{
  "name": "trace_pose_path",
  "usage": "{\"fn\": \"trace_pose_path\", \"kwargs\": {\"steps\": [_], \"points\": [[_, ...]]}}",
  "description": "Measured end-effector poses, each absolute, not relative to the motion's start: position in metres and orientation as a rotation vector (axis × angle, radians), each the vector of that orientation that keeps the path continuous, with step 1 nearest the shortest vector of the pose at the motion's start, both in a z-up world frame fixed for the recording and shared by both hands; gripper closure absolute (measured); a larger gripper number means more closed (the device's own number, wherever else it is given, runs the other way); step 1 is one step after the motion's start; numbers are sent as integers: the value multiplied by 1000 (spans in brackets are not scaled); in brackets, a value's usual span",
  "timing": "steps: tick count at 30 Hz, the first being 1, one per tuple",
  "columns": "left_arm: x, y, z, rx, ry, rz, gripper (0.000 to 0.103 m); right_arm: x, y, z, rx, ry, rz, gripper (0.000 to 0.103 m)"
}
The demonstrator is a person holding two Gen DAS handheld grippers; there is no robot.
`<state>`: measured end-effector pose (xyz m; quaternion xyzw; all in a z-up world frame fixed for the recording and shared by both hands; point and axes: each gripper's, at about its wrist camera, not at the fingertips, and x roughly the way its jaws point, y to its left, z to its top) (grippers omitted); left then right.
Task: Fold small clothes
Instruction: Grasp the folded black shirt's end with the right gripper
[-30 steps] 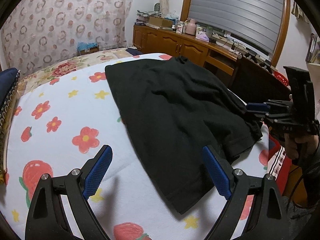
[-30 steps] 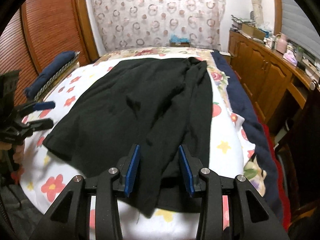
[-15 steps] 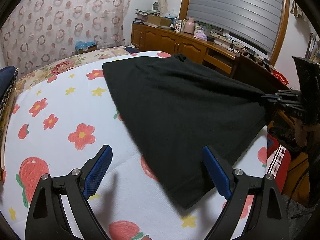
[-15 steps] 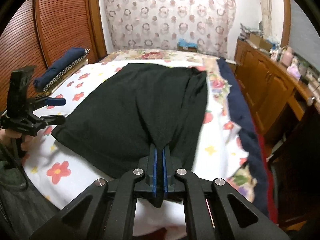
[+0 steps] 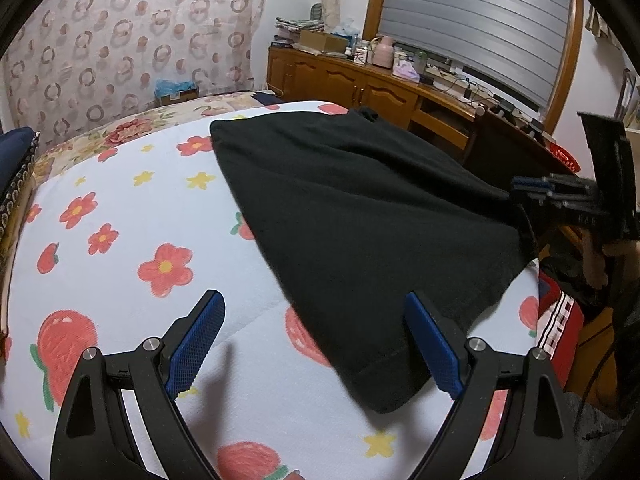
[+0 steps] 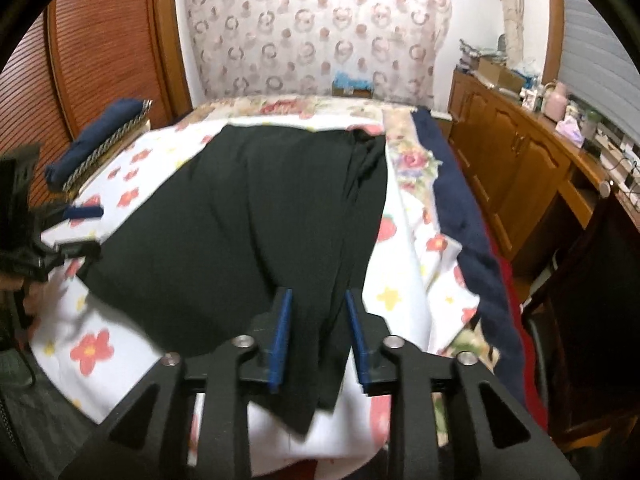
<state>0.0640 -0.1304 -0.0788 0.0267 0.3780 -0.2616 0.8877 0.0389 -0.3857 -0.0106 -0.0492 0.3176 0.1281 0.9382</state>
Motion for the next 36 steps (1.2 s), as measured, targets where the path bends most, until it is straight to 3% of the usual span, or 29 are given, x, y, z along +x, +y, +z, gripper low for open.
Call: {"fn": "trace_pose_path", "kwargs": {"steps": [8,17,19,22,25,33,36], "points": [[69,-132,-85,63,804,-533,11,92,-368,-6,-71,578,277,64],[73,-130,-90,66,825,-516,11,204,-362,-27,-17,706,256,65],[73,-130,-91,65,829,-518,11,215,-358,-31,-26,745,246,73],[75,-130,-93,61,838,-520,11,225,-357,-31,-28,762,263,98],[75,-130,-94,53,848,-519,11,214,-367,-16,-30,701,242,100],[76,-131,-97,48,864,-520,11,198,-372,-7,-60,642,131,100],[76,-131,-97,49,864,-519,11,182,-367,-1,-51,629,170,91]]}}
